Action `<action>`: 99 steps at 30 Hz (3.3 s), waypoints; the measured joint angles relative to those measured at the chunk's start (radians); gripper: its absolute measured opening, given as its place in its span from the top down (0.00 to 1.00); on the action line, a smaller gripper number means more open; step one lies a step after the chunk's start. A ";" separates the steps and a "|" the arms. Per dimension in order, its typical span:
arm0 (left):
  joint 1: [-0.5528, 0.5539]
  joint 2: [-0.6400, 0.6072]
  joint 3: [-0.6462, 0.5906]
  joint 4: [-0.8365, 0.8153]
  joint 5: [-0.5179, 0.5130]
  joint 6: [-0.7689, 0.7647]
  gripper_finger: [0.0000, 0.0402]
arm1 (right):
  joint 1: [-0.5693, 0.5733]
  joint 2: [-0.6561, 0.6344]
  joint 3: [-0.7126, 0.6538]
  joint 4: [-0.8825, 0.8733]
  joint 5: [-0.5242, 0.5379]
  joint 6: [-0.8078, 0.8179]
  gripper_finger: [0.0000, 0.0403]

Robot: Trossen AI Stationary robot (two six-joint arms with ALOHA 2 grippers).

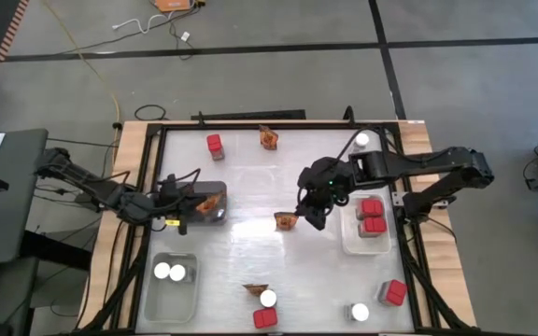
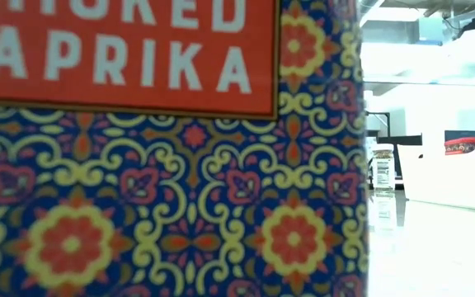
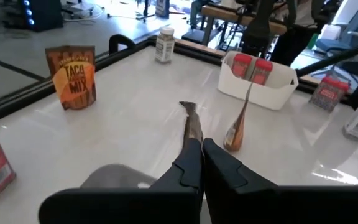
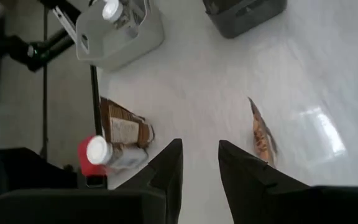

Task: Sort spices by type
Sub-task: Put the orange spice pack into the black bin, then put the red spice can into the white bin

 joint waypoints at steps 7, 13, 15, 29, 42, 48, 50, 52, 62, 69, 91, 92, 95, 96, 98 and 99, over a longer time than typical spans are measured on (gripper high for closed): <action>-0.038 -0.121 -0.093 -0.011 -0.015 0.039 1.00 | 0.001 0.000 0.000 0.062 0.022 0.087 0.68; -0.064 -0.215 -0.130 -0.121 -0.016 0.055 1.00 | 0.001 0.000 0.000 0.102 0.053 0.126 0.68; -0.072 -0.243 -0.130 -0.181 -0.016 0.043 1.00 | 0.001 0.000 0.000 0.114 0.054 0.142 0.68; -0.130 -0.403 -0.130 -0.419 0.016 -0.027 1.00 | 0.035 0.000 0.000 0.112 0.107 0.195 0.68; -0.156 -0.415 -0.123 -0.489 0.107 -0.194 1.00 | 0.039 0.000 0.000 0.112 0.110 0.203 0.68; -0.156 -0.415 -0.122 -0.499 0.112 -0.212 0.99 | 0.039 0.000 0.000 0.112 0.110 0.202 0.68; -0.156 -0.415 -0.123 -0.501 0.117 -0.211 0.97 | 0.039 0.000 0.000 0.112 0.110 0.202 0.68; -0.156 -0.415 -0.123 -0.503 0.118 -0.210 0.94 | 0.039 0.000 0.000 0.112 0.110 0.202 0.68; -0.156 -0.415 -0.099 -0.540 0.119 -0.174 0.74 | 0.039 0.000 0.001 0.114 0.145 0.201 0.68; -0.156 -0.415 -0.021 -0.589 0.120 -0.171 0.70 | 0.039 0.000 0.001 0.115 0.145 0.201 0.68; -0.155 -0.415 0.124 -0.571 0.108 -0.181 0.71 | 0.024 0.001 0.001 0.102 0.144 0.135 0.68; -0.155 -0.415 0.124 -0.568 0.108 -0.183 0.71 | 0.022 0.001 0.001 0.095 0.144 0.135 0.68; -0.155 -0.410 0.124 -0.552 0.108 -0.178 0.71 | 0.007 0.001 0.001 0.063 0.144 0.136 0.68; -0.155 -0.407 0.124 -0.544 0.108 -0.170 0.71 | 0.002 0.001 0.001 0.045 0.144 0.136 0.68; -0.155 -0.394 0.124 -0.517 0.108 -0.146 0.71 | -0.005 0.001 0.001 0.010 0.144 0.136 0.68; -0.155 -0.386 0.124 -0.506 0.109 -0.134 0.71 | -0.010 0.001 0.001 -0.007 0.144 0.136 0.68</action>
